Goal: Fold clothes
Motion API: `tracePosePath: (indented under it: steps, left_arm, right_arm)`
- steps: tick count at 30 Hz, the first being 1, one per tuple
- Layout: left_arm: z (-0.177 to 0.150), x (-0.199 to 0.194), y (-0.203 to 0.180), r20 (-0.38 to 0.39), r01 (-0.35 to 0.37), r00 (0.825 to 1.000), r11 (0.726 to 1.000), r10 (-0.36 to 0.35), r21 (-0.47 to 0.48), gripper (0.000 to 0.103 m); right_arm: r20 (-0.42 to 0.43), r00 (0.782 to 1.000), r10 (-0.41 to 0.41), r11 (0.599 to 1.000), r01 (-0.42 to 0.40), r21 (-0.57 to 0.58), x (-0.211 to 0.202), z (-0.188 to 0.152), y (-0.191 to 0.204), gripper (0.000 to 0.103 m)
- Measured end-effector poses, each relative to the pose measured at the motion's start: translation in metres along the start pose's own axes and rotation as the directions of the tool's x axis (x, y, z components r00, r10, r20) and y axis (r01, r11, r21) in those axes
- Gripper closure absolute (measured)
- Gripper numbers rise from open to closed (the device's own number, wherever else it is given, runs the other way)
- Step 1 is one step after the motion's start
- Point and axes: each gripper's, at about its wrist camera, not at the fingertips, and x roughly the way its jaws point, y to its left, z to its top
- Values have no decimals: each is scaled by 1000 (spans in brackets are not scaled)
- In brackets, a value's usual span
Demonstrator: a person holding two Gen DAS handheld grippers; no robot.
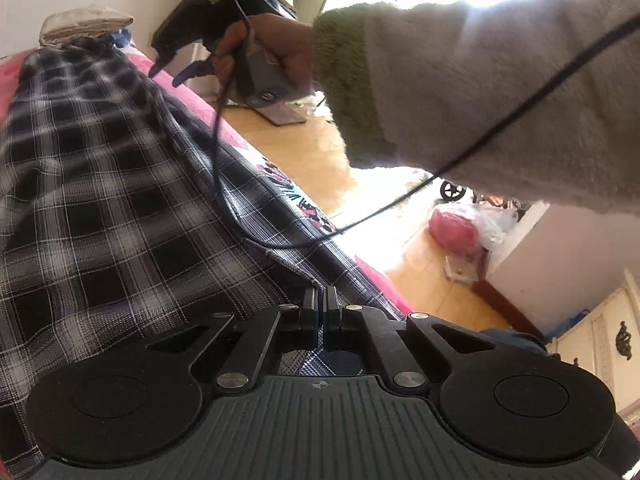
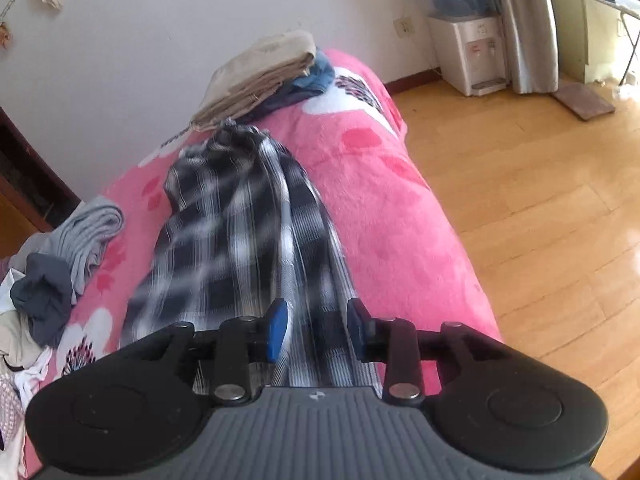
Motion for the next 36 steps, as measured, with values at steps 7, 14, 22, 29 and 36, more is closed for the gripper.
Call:
tracePosePath:
  steps: [7, 14, 22, 29, 36]
  left_arm:
    - [2, 2, 1, 6, 11, 1000, 1000, -11, -5, 103]
    - [5, -3, 2, 34, 28, 999, 999, -26, -35, 103]
    - [16, -4, 1, 63, 77, 995, 995, -73, -70, 103]
    - [13, 11, 3, 19, 72, 997, 994, -71, -80, 103]
    - [8, 24, 0, -31, 46, 998, 997, -48, -59, 102]
  right_arm:
    - [-31, 999, 8, 1000, -9, -26, 15, 4, 14, 67]
    - [-18, 999, -35, 992, 33, -124, 21, 0, 26, 102]
    - [8, 999, -49, 992, 49, -114, 11, 14, 16, 102]
    - [-29, 994, -109, 988, 105, -110, 34, 6, 3, 102]
    - [-20, 992, -121, 982, 117, -148, 29, 6, 2, 84]
